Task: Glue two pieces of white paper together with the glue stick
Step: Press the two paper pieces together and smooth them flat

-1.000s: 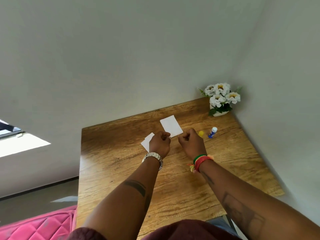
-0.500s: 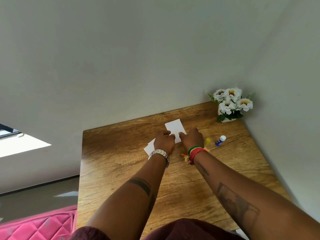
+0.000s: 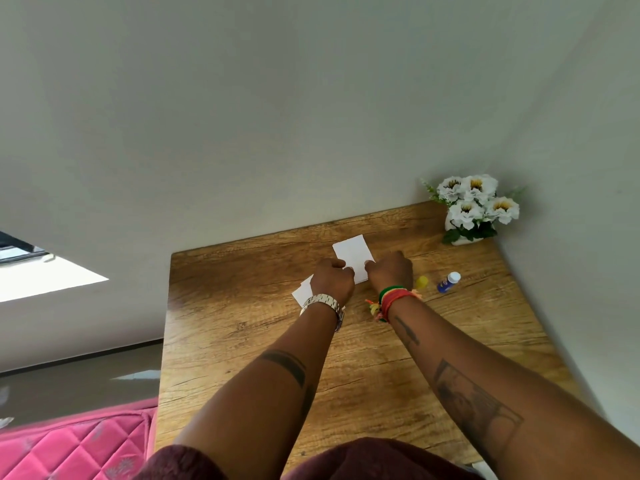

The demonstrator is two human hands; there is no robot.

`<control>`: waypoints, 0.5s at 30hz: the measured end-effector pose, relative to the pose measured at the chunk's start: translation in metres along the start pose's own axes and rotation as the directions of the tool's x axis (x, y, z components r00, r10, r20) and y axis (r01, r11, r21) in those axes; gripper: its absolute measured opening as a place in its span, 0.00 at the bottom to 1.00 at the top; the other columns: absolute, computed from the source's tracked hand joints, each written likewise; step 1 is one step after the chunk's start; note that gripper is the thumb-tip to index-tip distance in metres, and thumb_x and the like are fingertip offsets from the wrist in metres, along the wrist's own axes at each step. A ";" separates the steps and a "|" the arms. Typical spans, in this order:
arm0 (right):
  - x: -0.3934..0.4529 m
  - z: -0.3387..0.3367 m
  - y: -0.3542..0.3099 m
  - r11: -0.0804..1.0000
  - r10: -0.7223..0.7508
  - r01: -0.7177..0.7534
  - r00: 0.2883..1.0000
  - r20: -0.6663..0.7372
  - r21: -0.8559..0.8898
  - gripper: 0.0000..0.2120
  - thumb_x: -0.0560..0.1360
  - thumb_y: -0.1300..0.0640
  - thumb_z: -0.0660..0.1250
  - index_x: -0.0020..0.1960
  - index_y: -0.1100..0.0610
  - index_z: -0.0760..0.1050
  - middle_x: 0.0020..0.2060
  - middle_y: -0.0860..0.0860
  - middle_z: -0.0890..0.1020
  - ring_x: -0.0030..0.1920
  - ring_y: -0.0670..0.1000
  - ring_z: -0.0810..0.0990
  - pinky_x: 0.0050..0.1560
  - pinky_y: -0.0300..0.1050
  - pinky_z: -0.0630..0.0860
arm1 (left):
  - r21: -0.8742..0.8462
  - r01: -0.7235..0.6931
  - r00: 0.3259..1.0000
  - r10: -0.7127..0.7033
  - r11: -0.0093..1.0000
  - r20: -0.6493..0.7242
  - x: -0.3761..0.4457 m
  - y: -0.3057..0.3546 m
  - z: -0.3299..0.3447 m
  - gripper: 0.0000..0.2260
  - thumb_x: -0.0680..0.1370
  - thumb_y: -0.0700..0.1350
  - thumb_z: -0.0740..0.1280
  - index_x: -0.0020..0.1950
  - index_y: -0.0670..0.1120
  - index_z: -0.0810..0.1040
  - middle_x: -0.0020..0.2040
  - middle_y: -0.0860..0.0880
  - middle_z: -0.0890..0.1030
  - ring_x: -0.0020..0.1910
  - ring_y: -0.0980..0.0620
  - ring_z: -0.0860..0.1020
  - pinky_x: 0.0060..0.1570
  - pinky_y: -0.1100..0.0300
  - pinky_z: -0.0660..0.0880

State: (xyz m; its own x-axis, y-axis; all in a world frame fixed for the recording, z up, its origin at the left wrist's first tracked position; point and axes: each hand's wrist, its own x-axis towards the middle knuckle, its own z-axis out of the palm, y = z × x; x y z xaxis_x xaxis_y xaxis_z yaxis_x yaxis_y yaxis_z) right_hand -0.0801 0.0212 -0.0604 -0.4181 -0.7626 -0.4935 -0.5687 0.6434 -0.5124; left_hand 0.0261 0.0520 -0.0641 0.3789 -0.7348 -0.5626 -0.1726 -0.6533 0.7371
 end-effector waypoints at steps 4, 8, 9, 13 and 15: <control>0.000 0.000 -0.006 0.999 -0.011 0.012 1.000 0.019 -0.039 0.27 0.73 0.50 0.73 0.66 0.63 0.72 0.63 0.62 0.80 0.62 0.64 0.79 0.58 0.53 0.78 | 0.069 -0.038 0.999 0.039 0.997 -0.009 0.001 0.002 0.001 0.14 0.73 0.47 0.70 0.59 0.51 0.81 0.58 0.48 0.82 0.50 0.50 0.78 0.47 0.59 0.75; 0.010 -0.004 -0.010 0.998 0.001 -0.005 0.997 0.074 0.057 0.21 0.74 0.52 0.73 0.61 0.64 0.78 0.59 0.61 0.83 0.58 0.62 0.82 0.53 0.47 0.76 | 0.115 -0.049 0.999 0.048 0.992 0.012 0.002 0.006 0.000 0.16 0.73 0.47 0.69 0.60 0.51 0.81 0.59 0.48 0.82 0.51 0.49 0.78 0.46 0.59 0.73; 0.013 -0.005 -0.009 0.998 -0.002 -0.004 0.996 0.091 0.064 0.19 0.75 0.52 0.73 0.59 0.65 0.80 0.59 0.61 0.83 0.57 0.61 0.82 0.53 0.47 0.76 | 0.125 -0.053 0.999 0.051 0.991 0.014 0.003 0.006 0.000 0.16 0.73 0.46 0.69 0.61 0.51 0.81 0.59 0.48 0.82 0.52 0.48 0.78 0.46 0.59 0.72; 0.020 -0.012 0.000 0.990 -0.031 -0.006 0.966 0.256 0.142 0.18 0.79 0.54 0.68 0.63 0.65 0.79 0.60 0.61 0.83 0.40 0.53 0.82 0.38 0.38 0.76 | 0.145 -0.066 0.998 0.064 0.987 0.015 0.005 0.007 -0.003 0.15 0.75 0.47 0.69 0.62 0.49 0.80 0.60 0.47 0.82 0.56 0.46 0.79 0.50 0.58 0.74; 0.019 -0.016 0.004 0.985 -0.048 -0.009 0.948 0.315 0.175 0.17 0.80 0.54 0.67 0.62 0.65 0.78 0.54 0.61 0.84 0.32 0.48 0.77 0.25 0.34 0.71 | 0.163 -0.080 0.996 0.083 0.983 -0.010 0.005 0.005 -0.011 0.12 0.77 0.47 0.67 0.60 0.48 0.81 0.58 0.47 0.82 0.54 0.45 0.80 0.50 0.57 0.76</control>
State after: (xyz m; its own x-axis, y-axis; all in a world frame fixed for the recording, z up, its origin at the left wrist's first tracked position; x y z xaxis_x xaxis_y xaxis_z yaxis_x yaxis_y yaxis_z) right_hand -0.1016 0.0085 -0.0611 -0.1461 -0.7327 -0.6647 -0.4324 0.6516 -0.6232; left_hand 0.0374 0.0466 -0.0589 0.3727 -0.7846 -0.4955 -0.3479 -0.6132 0.7092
